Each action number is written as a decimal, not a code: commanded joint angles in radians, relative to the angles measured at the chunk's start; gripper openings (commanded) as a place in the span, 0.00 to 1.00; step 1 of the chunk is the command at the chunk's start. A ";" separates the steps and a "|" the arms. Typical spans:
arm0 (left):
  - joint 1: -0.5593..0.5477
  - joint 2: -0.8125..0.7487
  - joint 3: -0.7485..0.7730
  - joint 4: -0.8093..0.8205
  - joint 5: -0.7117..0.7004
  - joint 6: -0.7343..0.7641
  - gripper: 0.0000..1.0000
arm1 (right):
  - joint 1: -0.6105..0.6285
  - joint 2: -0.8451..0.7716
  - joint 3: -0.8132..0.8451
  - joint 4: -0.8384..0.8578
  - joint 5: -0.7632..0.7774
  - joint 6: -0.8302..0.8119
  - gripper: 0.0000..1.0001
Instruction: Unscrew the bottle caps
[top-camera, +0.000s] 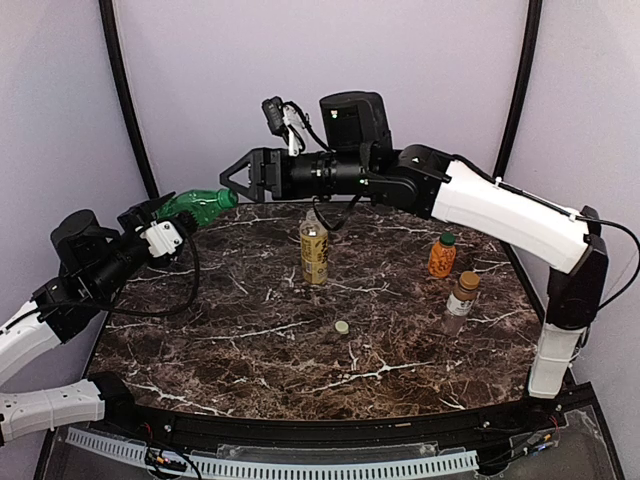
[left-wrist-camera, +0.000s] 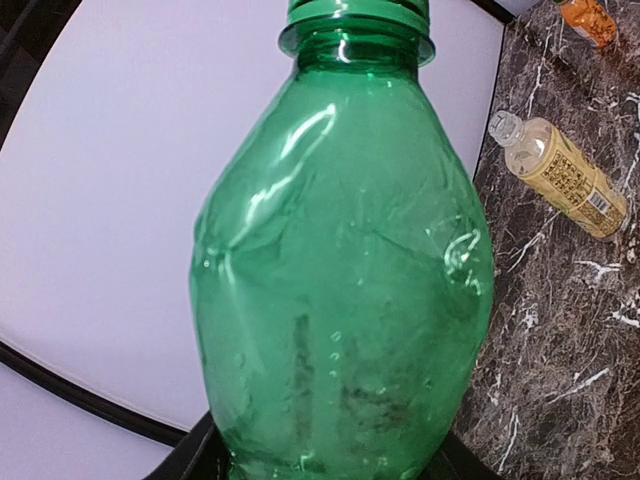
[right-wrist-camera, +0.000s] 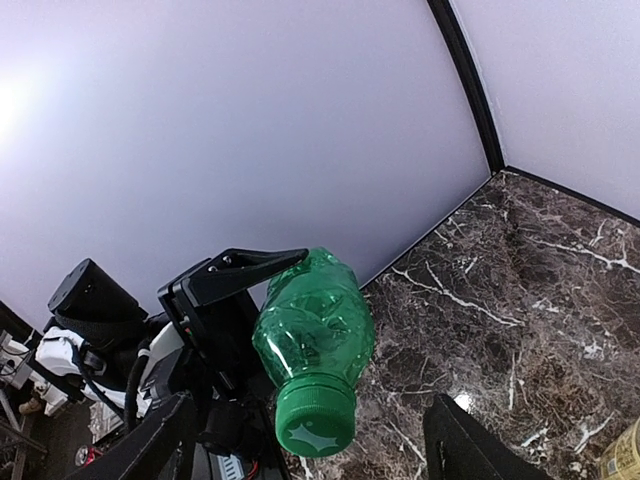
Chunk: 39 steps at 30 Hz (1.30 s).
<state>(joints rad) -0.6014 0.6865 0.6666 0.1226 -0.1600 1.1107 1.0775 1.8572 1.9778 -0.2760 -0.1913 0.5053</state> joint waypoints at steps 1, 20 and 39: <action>-0.010 -0.002 -0.015 0.075 -0.035 0.050 0.19 | -0.011 0.031 0.028 0.029 -0.025 0.068 0.76; -0.014 -0.001 -0.024 0.074 -0.025 0.044 0.19 | -0.021 0.088 0.057 0.034 -0.102 0.080 0.34; -0.015 0.006 -0.016 0.066 -0.030 0.015 0.18 | -0.022 0.111 0.085 0.011 -0.190 0.040 0.03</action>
<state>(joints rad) -0.6117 0.6941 0.6537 0.1707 -0.1921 1.1637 1.0599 1.9469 2.0262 -0.2771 -0.3080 0.5812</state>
